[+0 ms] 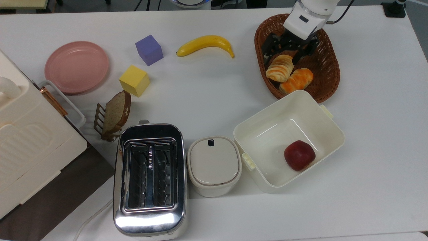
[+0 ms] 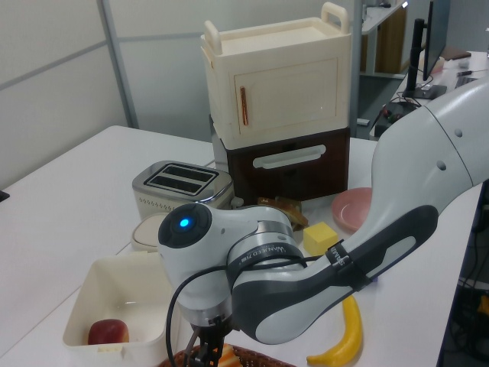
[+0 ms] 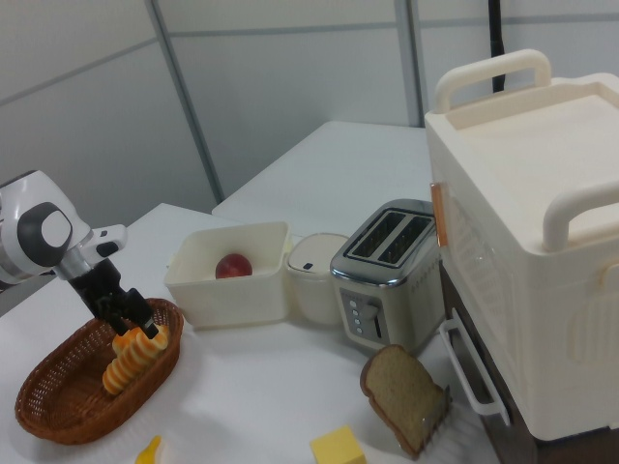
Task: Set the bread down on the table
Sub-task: 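Lower the gripper and close it on the twisted bread roll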
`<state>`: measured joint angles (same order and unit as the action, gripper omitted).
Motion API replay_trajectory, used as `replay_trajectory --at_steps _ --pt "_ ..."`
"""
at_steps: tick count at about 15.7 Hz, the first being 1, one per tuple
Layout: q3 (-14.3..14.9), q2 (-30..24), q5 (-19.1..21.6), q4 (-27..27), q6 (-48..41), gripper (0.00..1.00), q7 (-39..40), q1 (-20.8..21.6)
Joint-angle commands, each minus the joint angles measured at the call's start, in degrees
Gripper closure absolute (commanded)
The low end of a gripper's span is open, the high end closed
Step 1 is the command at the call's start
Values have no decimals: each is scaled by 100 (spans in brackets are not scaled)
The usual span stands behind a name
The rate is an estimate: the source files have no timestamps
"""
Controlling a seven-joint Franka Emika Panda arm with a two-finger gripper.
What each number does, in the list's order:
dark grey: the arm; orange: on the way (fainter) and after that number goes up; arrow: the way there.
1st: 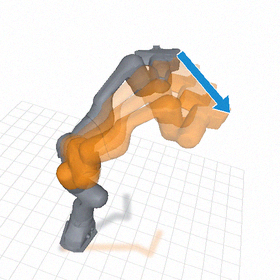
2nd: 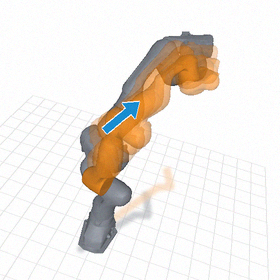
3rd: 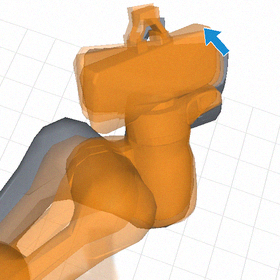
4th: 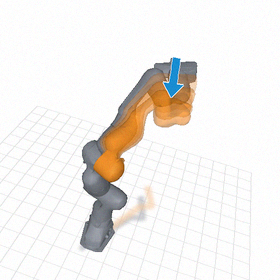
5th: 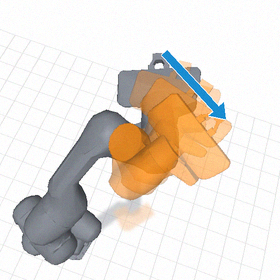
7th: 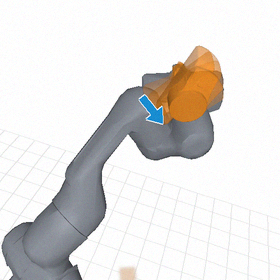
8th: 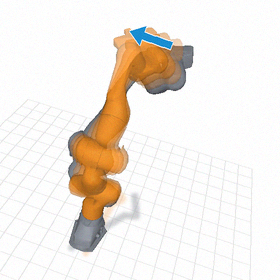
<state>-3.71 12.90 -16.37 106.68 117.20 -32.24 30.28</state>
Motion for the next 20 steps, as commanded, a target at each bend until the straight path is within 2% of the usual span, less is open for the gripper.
replay_trajectory --at_steps 1,7,8,9,10,11,12,15,20 --pt "-33 80 -173 38 153 0 -134 -31" --pt "-33 213 -437 38 391 0 -116 -84" --pt "-33 213 -498 46 391 14 -107 -84" --pt "-42 213 -507 46 391 37 -107 -92" --pt "-42 213 -508 46 391 43 -125 -93" --pt "-42 213 -508 55 391 73 -134 -101" --pt "-42 213 -508 55 391 84 -142 -101" --pt "-42 195 -507 38 382 99 -142 -145" --pt "-42 134 -490 11 356 100 -151 -189"
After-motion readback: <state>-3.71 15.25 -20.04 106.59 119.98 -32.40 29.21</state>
